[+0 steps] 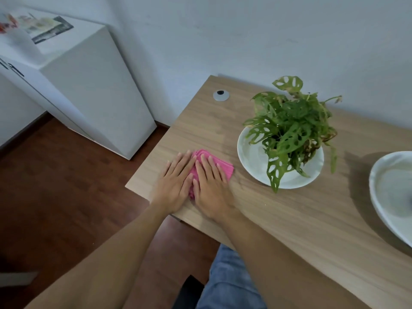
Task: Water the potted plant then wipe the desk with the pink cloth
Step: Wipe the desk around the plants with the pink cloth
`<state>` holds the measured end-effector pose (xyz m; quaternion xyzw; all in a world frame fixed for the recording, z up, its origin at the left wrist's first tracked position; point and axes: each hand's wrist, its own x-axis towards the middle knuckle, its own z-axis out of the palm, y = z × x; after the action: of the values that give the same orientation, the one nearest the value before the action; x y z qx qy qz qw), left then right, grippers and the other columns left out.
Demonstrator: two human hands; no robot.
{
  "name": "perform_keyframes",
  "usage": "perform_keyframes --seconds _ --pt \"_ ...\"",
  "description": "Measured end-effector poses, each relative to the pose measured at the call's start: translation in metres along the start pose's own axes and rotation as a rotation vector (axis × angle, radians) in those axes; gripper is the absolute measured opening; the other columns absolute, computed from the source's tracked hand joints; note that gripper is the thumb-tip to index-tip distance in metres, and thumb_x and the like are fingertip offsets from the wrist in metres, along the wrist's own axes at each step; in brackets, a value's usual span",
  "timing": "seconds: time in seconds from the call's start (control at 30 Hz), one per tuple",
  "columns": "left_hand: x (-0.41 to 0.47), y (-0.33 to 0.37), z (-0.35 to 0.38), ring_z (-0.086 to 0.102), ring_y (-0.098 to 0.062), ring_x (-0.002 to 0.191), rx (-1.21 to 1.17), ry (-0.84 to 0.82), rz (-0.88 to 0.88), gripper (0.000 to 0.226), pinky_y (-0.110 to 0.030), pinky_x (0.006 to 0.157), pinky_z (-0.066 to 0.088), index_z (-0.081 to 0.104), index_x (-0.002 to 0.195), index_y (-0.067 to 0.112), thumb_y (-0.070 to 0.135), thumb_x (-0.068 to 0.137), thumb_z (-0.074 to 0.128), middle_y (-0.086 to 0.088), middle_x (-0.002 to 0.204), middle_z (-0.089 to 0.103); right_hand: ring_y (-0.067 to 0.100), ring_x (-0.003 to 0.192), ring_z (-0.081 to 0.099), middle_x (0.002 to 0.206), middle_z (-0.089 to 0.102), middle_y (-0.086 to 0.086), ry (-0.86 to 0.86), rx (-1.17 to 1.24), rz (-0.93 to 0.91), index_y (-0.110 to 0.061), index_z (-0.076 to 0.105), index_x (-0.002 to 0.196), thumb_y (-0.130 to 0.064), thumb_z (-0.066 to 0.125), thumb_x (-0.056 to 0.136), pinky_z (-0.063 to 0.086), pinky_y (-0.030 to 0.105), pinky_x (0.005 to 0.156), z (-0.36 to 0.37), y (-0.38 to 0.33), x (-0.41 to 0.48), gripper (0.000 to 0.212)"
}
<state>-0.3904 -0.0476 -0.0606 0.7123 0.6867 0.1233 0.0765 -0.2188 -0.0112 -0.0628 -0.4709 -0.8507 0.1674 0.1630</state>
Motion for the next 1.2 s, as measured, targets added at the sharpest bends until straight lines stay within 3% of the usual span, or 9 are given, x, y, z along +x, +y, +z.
perform_keyframes --seconds 0.23,0.43,0.63,0.73,0.87,1.03,1.2 --pt "0.002 0.000 0.000 -0.001 -0.006 0.173 -0.001 -0.007 -0.015 0.062 -0.049 0.139 0.016 0.011 0.178 0.035 0.047 0.117 0.015 0.014 0.187 0.004 0.024 0.172 0.007 0.185 0.013 0.006 0.006 -0.107 0.019 -0.015 0.020 0.176 -0.042 0.026 0.114 0.012 0.051 0.138 0.009 0.000 0.000 0.068" --pt "0.001 0.017 -0.006 -0.004 -0.011 0.174 -0.008 -0.056 -0.070 0.061 -0.050 0.140 0.006 0.012 0.175 0.050 0.059 0.115 0.016 0.012 0.188 0.002 0.026 0.172 0.012 0.184 0.017 0.007 -0.028 -0.116 0.031 -0.014 0.024 0.175 -0.043 0.029 0.113 0.018 0.052 0.137 -0.004 0.014 -0.028 0.069" --pt "0.040 0.040 0.000 0.002 -0.018 0.174 -0.022 -0.055 -0.112 0.072 -0.061 0.138 0.006 0.021 0.177 0.027 0.053 0.111 0.016 0.003 0.188 0.011 0.023 0.172 0.000 0.185 0.006 0.005 -0.088 -0.171 0.035 -0.017 0.011 0.177 -0.044 0.020 0.114 0.009 0.050 0.139 -0.038 0.050 -0.081 0.069" --pt "0.047 0.046 0.008 0.004 -0.017 0.174 -0.014 -0.050 -0.044 0.073 -0.054 0.140 0.006 0.019 0.177 0.015 0.050 0.113 0.018 0.000 0.188 0.012 0.023 0.172 -0.001 0.186 0.005 0.004 -0.118 -0.192 0.009 -0.017 0.009 0.177 -0.044 0.019 0.115 0.009 0.050 0.139 -0.046 0.058 -0.091 0.069" --pt "0.037 0.048 0.013 -0.003 -0.011 0.173 0.001 -0.052 0.044 0.070 -0.044 0.141 0.003 0.014 0.178 0.019 0.052 0.116 0.015 0.004 0.187 0.006 0.023 0.172 0.006 0.185 0.011 0.005 -0.096 -0.211 -0.008 -0.016 0.014 0.177 -0.043 0.022 0.115 0.012 0.050 0.138 -0.041 0.058 -0.066 0.068" --pt "0.038 0.047 0.014 -0.002 -0.007 0.173 0.001 -0.050 0.051 0.066 -0.041 0.141 0.005 0.012 0.179 0.024 0.046 0.116 0.012 0.008 0.188 0.006 0.024 0.172 0.010 0.184 0.018 0.007 -0.060 -0.166 0.030 -0.013 0.024 0.175 -0.040 0.027 0.112 0.013 0.051 0.137 -0.033 0.047 -0.023 0.069" --pt "0.037 0.050 0.012 -0.002 -0.008 0.173 0.032 -0.057 0.038 0.067 -0.043 0.141 0.007 0.011 0.179 0.024 0.048 0.116 0.011 0.007 0.188 0.005 0.021 0.172 0.009 0.184 0.019 0.004 -0.062 -0.181 -0.017 -0.015 0.023 0.176 -0.042 0.027 0.115 0.016 0.050 0.137 -0.039 0.062 -0.048 0.066"
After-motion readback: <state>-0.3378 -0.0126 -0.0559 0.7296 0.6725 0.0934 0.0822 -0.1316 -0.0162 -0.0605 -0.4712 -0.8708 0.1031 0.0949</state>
